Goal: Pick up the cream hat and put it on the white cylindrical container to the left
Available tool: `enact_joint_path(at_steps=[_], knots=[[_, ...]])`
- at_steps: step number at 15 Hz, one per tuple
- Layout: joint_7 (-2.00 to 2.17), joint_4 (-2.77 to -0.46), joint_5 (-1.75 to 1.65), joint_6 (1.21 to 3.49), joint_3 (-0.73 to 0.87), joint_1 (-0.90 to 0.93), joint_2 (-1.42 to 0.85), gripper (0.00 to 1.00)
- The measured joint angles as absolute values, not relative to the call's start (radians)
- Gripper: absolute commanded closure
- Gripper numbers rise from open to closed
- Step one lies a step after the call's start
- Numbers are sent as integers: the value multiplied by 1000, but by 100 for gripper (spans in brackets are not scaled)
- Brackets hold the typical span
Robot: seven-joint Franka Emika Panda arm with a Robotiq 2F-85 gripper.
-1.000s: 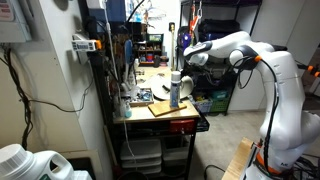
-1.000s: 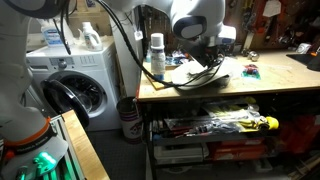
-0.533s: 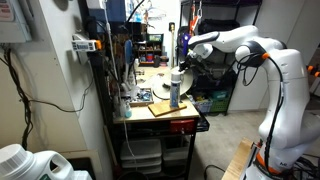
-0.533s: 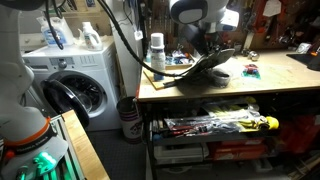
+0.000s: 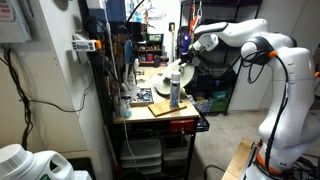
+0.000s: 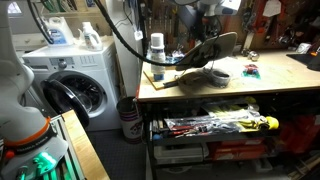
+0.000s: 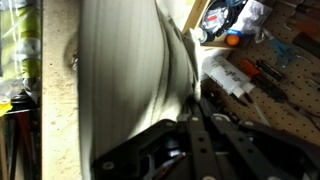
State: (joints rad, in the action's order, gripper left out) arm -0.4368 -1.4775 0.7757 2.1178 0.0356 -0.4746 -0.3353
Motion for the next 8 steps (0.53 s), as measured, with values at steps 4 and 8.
enact_joint_path(at_steps=[4, 8], knots=[[-442, -1478, 916, 2056, 54, -474, -305, 99], [-446, -1479, 1053, 1989, 91, -474, -270, 99]])
